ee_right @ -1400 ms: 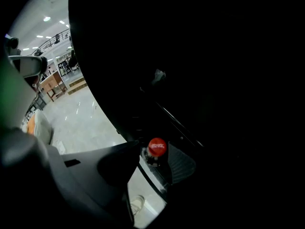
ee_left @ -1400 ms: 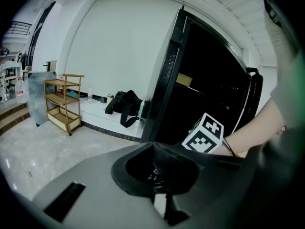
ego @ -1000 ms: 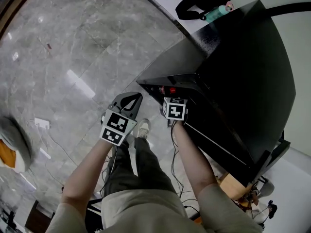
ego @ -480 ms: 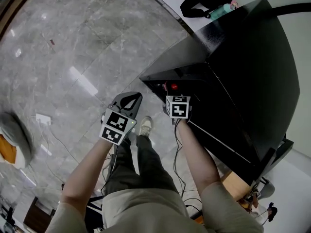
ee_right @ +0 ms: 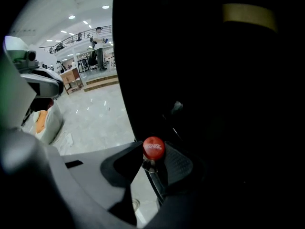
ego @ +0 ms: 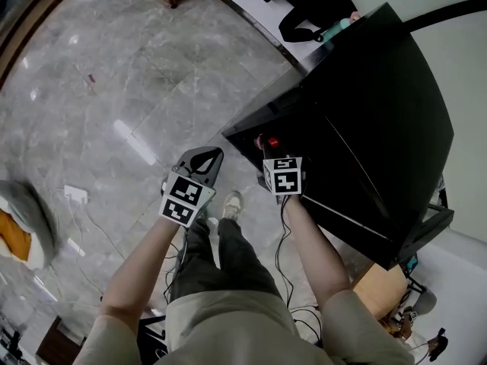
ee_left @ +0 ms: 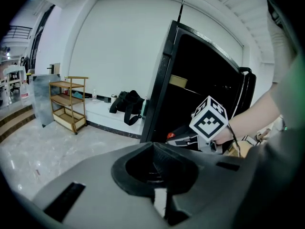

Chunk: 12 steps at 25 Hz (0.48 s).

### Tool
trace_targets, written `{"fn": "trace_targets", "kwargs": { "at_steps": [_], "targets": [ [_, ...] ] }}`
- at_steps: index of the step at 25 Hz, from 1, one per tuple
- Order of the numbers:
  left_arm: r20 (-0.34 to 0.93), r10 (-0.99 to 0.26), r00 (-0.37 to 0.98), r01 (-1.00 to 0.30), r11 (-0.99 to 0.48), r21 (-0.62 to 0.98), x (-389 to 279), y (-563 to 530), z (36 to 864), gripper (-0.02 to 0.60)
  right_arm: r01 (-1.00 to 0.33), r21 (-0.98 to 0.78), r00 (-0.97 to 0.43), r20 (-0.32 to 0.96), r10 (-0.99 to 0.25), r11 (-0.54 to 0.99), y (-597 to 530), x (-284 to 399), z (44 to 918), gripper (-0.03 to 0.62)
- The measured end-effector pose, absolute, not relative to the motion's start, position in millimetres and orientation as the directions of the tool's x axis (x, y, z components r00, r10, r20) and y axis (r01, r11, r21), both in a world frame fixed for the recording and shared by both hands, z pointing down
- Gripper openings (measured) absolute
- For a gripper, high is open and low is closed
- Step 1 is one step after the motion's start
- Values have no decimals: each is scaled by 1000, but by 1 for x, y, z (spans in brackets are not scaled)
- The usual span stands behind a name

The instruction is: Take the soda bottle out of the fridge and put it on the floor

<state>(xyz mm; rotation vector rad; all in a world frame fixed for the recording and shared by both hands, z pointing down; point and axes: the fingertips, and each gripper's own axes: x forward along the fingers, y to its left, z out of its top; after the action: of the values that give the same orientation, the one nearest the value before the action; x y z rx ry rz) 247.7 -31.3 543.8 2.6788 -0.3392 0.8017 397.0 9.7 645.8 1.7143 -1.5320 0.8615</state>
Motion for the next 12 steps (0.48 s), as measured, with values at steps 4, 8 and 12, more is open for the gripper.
{"fn": "trace_targets", "kwargs": {
  "at_steps": [4,8,12],
  "targets": [
    [555,-148,818,-318,-922,223,241,-28,514,6,-997,51,70,820,-568,-49,14,384,602,114],
    [546,-152,824,-322,-918,231,239,-25,483,6,-999,34,29,818,-575,-2,23,374,560,113],
    [537,-164,828,-320,-924,211,234,-23,454,6,-999,26,2,811,-585,33,32,360,521,112]
  ]
}}
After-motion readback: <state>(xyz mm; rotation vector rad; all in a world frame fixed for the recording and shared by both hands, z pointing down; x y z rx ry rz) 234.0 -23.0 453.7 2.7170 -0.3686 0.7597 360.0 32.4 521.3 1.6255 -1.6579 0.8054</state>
